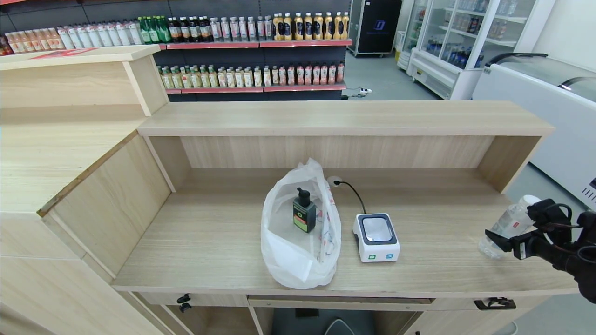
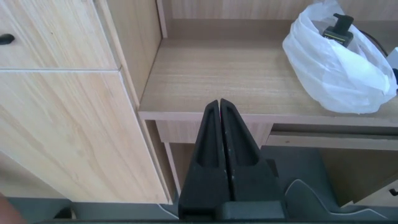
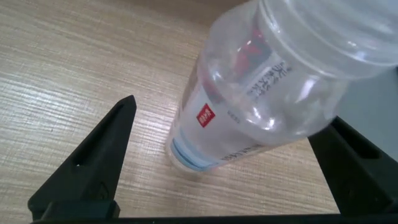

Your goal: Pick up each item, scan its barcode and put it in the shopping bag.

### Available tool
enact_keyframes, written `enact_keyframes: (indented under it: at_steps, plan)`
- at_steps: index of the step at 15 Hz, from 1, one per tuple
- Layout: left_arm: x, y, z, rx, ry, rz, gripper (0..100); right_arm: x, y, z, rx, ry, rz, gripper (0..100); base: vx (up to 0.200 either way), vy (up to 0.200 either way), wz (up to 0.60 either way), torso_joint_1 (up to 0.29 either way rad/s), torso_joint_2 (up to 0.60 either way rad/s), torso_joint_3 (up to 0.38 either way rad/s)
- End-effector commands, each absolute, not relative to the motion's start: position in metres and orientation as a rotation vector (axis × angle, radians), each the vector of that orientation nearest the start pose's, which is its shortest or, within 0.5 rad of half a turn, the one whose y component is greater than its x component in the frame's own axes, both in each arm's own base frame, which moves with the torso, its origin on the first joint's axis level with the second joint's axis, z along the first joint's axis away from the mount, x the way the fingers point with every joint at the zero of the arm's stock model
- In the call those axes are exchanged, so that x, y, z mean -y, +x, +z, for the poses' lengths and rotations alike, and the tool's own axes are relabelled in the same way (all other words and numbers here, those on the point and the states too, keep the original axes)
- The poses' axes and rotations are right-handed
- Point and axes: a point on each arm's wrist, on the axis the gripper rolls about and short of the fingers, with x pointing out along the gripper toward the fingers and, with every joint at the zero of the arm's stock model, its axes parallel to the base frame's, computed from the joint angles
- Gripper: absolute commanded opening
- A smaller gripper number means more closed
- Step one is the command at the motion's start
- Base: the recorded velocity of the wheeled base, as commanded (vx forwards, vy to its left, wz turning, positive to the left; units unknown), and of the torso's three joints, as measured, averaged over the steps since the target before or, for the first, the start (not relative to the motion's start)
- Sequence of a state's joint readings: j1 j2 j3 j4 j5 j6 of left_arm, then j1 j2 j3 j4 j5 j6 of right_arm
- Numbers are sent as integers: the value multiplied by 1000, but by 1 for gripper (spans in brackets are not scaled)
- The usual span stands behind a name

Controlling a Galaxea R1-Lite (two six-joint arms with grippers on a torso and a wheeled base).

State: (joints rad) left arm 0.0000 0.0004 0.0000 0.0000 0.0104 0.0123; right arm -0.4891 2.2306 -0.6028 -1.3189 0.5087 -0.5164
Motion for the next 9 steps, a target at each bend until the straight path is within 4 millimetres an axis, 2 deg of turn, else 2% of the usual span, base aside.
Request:
enact_keyframes:
  at_steps: [1, 9]
  plan:
    - [0, -23, 75, 0, 12, 11, 0, 149, 315, 23, -261, -366, 105, 100, 0, 0, 0, 0, 0, 0]
    - [0, -23, 75, 0, 12, 11, 0, 142, 331, 17, -253, -381, 115, 100, 0, 0, 0, 0, 0, 0]
